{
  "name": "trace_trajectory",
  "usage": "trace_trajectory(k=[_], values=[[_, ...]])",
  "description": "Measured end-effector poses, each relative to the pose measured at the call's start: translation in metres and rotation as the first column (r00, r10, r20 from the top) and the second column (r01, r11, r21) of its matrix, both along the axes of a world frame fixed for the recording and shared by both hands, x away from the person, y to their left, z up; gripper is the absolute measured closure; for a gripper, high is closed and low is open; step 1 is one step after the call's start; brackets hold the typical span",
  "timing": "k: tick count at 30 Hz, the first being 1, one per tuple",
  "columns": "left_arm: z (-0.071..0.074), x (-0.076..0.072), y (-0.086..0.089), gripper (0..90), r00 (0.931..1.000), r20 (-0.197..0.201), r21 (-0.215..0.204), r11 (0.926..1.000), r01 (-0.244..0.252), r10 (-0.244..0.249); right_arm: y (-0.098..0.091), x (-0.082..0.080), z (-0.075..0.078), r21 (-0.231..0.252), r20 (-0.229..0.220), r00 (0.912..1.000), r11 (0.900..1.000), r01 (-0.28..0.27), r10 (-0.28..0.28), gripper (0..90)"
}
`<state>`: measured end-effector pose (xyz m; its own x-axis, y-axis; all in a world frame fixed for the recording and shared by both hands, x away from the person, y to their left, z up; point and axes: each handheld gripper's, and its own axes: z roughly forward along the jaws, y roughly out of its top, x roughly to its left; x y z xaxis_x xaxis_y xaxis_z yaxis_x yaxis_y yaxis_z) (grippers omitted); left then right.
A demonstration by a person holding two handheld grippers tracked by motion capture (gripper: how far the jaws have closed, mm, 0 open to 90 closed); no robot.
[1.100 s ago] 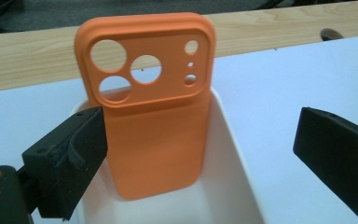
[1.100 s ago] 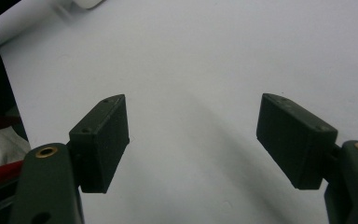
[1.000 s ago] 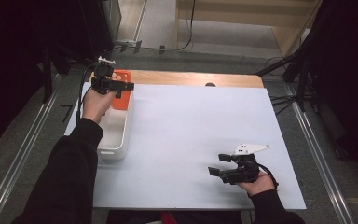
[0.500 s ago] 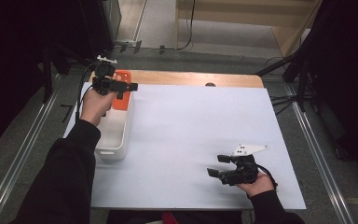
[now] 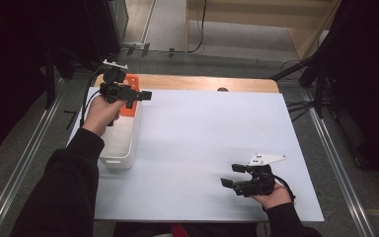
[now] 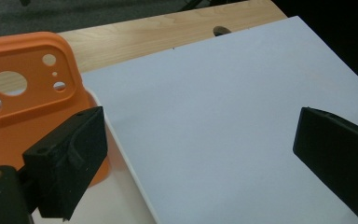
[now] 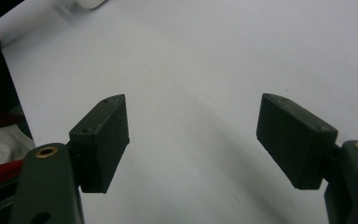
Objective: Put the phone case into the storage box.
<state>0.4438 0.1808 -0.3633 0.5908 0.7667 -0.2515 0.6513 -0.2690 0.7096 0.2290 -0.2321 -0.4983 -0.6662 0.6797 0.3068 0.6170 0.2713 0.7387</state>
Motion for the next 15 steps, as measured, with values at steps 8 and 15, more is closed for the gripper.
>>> trace_trajectory(k=[8, 15], values=[[0.0, -0.014, 0.001, 3.1, 0.9986, 0.008, -0.01, 0.9986, 0.052, -0.051, -0.002, 0.001, -0.001, 0.005, -0.007, 0.9999, 1.0, 0.007, -0.007, 23.9], [-0.005, -0.025, 0.007, 3.7, 0.9969, -0.001, -0.046, 0.9958, 0.079, -0.079, -0.001, 0.002, -0.001, 0.003, -0.008, 0.9999, 1.0, 0.009, -0.009, 23.8]])
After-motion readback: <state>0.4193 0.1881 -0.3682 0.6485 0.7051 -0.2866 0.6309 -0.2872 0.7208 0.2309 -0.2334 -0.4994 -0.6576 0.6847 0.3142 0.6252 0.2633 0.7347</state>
